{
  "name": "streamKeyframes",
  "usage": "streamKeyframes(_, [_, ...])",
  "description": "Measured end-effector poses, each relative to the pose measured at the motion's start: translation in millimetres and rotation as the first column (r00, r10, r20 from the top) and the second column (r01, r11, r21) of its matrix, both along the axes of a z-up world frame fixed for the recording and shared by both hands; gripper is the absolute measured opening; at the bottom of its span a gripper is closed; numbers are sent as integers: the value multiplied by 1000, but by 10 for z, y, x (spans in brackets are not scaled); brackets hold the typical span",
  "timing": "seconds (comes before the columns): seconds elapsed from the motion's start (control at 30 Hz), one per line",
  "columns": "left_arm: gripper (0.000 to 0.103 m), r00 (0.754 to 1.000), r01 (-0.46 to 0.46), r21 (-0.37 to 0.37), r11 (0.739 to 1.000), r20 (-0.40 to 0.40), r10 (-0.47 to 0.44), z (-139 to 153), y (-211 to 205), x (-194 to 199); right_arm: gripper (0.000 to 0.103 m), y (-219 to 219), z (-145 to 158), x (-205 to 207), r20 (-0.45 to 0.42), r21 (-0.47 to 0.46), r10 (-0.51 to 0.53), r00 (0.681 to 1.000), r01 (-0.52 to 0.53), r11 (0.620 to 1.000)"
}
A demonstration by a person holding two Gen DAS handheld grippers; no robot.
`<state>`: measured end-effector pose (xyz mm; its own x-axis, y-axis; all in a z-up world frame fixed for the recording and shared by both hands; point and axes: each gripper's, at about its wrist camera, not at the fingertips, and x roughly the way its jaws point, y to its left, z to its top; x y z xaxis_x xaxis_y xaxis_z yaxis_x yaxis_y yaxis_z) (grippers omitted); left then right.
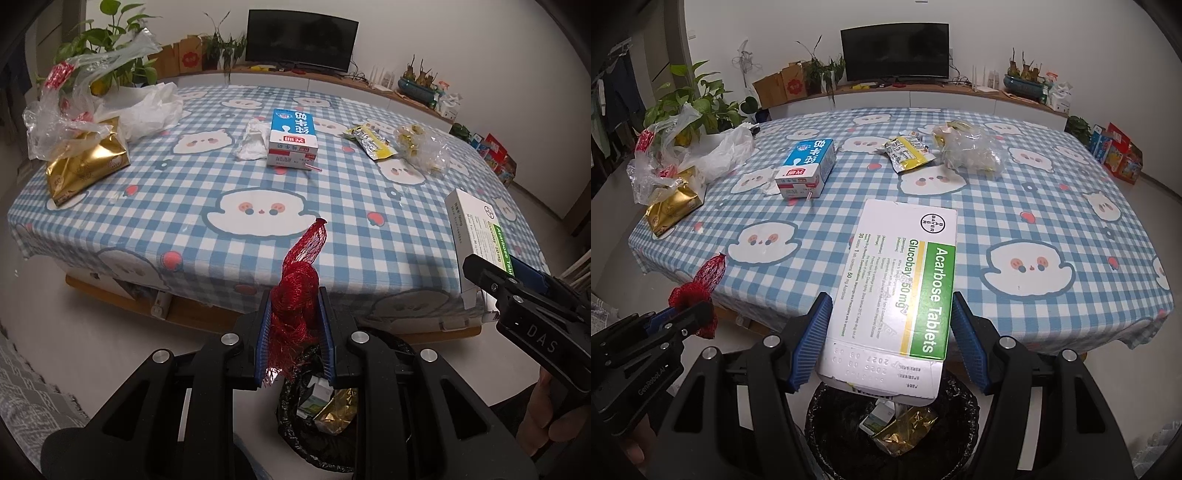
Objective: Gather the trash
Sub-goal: 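Carry the red net and Acarbose box with both tools over the bin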
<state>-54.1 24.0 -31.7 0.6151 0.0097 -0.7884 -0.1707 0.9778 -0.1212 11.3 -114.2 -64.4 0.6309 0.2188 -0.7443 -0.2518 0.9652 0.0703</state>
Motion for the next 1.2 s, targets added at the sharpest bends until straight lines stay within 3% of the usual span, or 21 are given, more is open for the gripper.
streamKeyframes(0.4, [22,999,20,14,1000,-26,-19,-192,-145,-360,62,-121,-119,-335,-7,-9,5,1000,-5,1000])
streamKeyframes(1.2, [22,986,-7,26,1000,-164,11,-1021,-248,-480,62,-173,-1137,-542,-148,-65,16,989,-26,998])
